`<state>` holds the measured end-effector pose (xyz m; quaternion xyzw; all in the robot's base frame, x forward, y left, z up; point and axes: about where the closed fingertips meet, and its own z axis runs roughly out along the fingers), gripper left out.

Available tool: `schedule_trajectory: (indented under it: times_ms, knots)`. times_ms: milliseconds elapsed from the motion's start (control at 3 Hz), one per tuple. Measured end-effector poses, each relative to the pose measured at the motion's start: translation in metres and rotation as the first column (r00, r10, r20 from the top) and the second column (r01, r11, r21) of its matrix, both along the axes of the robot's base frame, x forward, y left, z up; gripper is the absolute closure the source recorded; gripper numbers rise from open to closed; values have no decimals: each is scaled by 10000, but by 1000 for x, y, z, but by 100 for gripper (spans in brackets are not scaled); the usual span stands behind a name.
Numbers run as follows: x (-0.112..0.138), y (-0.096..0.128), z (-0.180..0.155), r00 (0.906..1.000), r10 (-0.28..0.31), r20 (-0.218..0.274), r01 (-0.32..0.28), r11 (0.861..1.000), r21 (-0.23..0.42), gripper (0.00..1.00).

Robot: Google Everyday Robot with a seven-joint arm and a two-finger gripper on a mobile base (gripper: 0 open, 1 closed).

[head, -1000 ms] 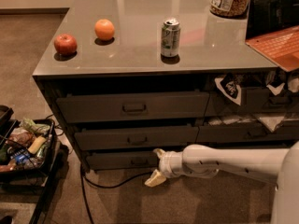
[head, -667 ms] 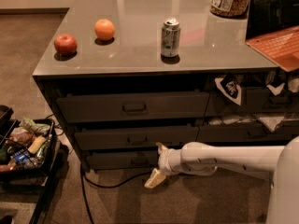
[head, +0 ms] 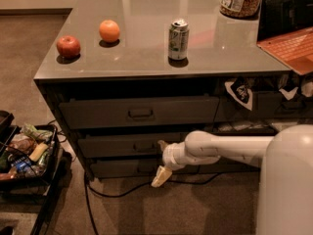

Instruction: Open middle drawer

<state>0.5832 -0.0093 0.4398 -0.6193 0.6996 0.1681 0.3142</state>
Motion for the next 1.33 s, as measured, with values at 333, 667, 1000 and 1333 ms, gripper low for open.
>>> schedule_trajectory:
  times_ms: [333, 667, 1000, 1333]
  knots:
    - [15, 5, 7, 9993, 337, 175, -336, 9994, -80, 0]
    - [27, 5, 8, 9978, 314, 580, -317, 9995, 50, 0]
    - [41, 4, 6, 9936, 350, 1071, -378, 9990, 239, 0]
    - [53, 5, 6, 9878, 459, 1488, -514, 9981, 335, 0]
